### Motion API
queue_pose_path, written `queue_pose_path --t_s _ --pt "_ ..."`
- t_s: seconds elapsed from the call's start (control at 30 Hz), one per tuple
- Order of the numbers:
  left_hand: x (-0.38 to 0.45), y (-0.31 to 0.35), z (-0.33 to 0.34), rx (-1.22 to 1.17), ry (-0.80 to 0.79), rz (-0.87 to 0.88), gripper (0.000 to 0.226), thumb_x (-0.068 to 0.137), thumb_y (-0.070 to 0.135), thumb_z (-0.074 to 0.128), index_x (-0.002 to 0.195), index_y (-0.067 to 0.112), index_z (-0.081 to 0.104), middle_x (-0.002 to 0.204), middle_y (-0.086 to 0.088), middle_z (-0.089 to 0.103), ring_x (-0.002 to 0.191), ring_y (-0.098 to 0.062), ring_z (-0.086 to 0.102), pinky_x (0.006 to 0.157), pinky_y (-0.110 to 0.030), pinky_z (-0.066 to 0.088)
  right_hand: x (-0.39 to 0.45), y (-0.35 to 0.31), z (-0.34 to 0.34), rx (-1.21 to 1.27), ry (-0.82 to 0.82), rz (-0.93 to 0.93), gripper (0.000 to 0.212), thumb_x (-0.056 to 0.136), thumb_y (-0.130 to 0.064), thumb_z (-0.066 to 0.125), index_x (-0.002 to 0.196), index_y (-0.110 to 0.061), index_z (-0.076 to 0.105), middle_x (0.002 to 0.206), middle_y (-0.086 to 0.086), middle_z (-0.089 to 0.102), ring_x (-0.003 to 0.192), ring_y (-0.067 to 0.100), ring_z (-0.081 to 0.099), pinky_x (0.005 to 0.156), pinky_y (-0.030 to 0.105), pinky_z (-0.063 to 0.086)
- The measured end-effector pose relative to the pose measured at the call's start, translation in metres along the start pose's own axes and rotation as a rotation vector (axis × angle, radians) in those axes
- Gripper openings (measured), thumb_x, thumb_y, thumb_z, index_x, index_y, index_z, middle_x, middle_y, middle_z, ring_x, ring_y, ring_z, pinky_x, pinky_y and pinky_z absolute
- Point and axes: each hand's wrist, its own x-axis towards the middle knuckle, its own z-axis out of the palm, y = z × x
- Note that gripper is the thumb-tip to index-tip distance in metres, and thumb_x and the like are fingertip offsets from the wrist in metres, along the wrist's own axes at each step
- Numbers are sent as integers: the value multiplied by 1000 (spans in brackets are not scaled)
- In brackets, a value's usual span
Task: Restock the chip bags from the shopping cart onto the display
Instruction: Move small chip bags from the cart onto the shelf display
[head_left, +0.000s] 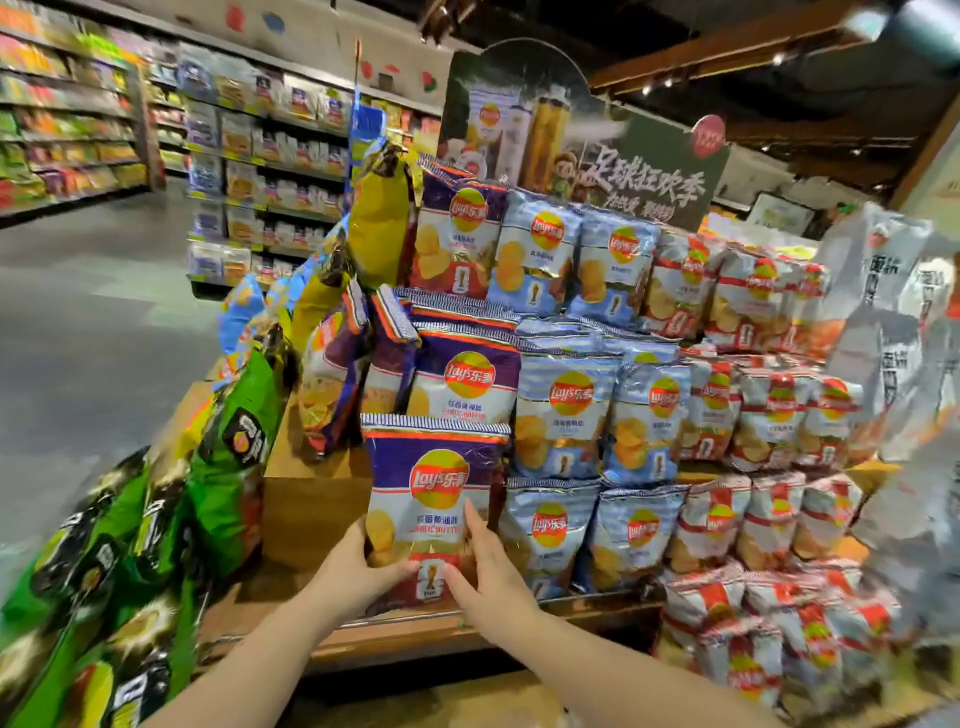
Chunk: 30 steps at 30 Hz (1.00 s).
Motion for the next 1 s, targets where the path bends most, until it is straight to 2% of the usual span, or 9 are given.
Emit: queue_pose_path --t_s 0.07,0.17,0.27,0.37,0.53,0.7,0.83,1.0 --pt "7 -7 2 4 -17 -15 72 74 20 80 132 15 38 111 2 58 94 -10 59 67 -17 50 6 5 10 -39 7 18 77 96 -46 47 146 -47 -12 148 -10 26 132 7 35 108 30 38" --pt "20 -21 4 13 -33 -33 71 75 19 80 132 15 38 113 2 58 90 -7 58 63 -13 48 15 13 22 -75 -4 41 81 95 -46 49 144 -50 -15 149 -8 26 132 8 36 109 34 38" --pt "31 -29 5 41 -40 -39 74 74 21 80 134 15 36 107 6 55 89 -6 56 59 -11 46 22 18 27 -99 -19 61 81 96 -43 49 146 -44 -15 150 -6 25 134 10 35 109 30 37" --pt "43 -38 8 53 -56 -33 79 73 21 81 138 14 34 113 3 56 98 -10 55 64 -11 45 28 22 31 -111 -11 88 81 97 -41 49 147 -42 -14 149 -2 25 134 13 34 110 31 35" --pt "56 -49 13 90 -66 -20 81 73 18 81 139 14 33 121 -2 56 100 -11 53 69 -15 44 34 31 39 -195 -43 139 81 98 -32 48 146 -43 -16 146 0 27 128 16 42 106 33 39" --pt "65 -65 12 119 2 -115 87 70 16 83 141 8 32 132 -11 54 115 -23 55 94 -36 47 41 33 40 -251 -164 162 77 99 -30 46 145 -49 -13 129 5 42 106 25 55 85 35 47" --pt "65 -74 11 123 77 -133 100 66 25 86 145 12 25 139 -12 47 124 -27 49 100 -45 46 40 27 47 -241 -164 182 75 98 -34 46 144 -51 -11 137 7 41 120 25 49 101 42 43" --pt "54 -65 14 189 130 -100 102 70 30 83 148 17 19 147 -13 34 132 -28 39 104 -45 40 39 16 41 -328 -167 211 68 100 -38 40 148 -44 -8 141 10 37 123 29 46 99 44 43"
